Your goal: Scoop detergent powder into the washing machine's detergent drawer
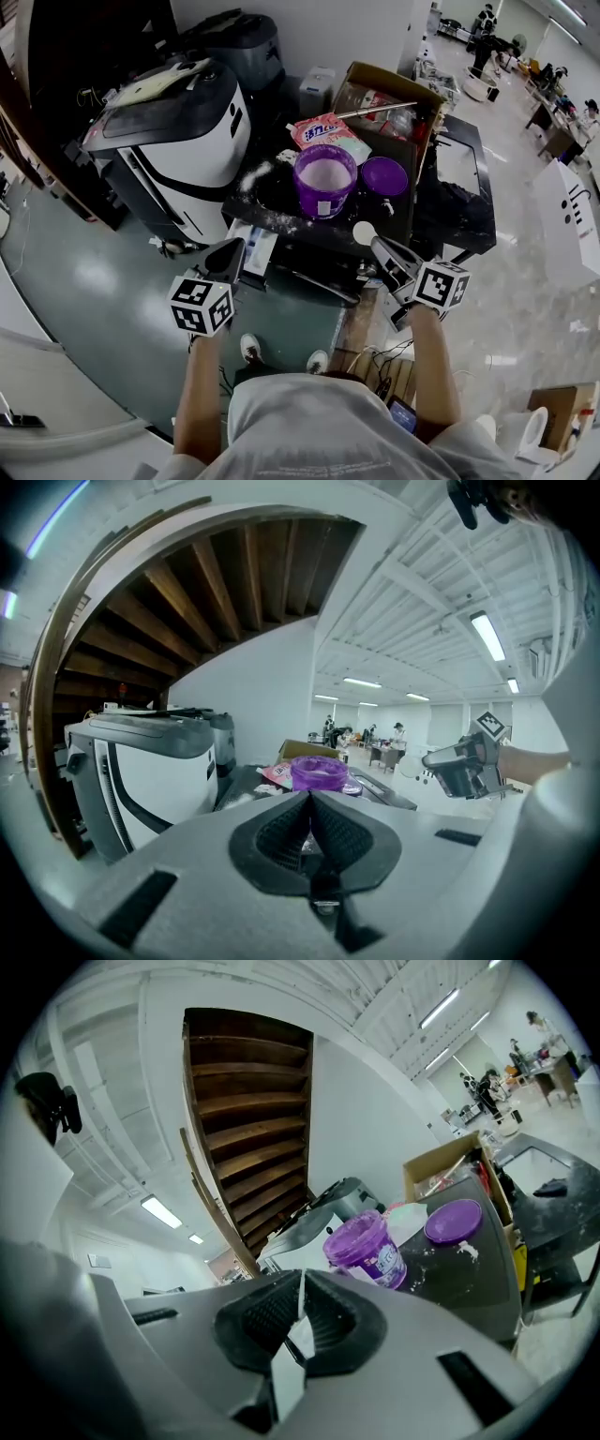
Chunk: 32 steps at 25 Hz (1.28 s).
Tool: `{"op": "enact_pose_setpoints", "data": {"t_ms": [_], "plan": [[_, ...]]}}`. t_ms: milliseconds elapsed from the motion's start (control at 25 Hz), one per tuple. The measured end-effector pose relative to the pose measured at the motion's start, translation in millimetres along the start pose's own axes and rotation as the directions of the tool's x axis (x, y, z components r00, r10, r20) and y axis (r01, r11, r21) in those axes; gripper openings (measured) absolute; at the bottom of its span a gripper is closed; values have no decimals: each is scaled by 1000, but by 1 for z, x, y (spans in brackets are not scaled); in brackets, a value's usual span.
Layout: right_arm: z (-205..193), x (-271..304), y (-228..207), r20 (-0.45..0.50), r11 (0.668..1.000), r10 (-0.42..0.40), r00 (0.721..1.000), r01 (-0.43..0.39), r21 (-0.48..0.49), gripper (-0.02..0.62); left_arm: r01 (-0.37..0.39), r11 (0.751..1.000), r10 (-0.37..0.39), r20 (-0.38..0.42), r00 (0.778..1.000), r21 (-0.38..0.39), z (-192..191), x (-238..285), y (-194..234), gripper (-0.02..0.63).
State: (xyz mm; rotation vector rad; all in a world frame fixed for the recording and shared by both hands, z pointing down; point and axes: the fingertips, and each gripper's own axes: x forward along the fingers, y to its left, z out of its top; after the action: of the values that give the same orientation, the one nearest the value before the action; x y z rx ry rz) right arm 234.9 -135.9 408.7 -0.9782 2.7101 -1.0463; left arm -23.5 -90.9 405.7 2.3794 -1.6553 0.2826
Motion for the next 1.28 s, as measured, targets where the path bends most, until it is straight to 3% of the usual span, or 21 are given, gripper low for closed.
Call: {"op": "enact_pose_setpoints", "data": {"t_ms": [240,680,960,1280], "plan": [[-23,25,16,-33,1000,-9,999,8,-23,12,-1,1000,1,1,1000,-23,-12,-4,34,9],[-69,120,44,-43,999,-45,998,44,-8,12,53,998,-52,-27,998,18,-9,-11,125,9],[-105,164,56,-92,996,-87,992,85,-33,14,122,992,-121,-37,992,32,-12,-4,157,9],[-166,197,34,-175,985,-170,970,172,-3,12,236,971,-231,-100,968,41,-42,15,172,9]]}}
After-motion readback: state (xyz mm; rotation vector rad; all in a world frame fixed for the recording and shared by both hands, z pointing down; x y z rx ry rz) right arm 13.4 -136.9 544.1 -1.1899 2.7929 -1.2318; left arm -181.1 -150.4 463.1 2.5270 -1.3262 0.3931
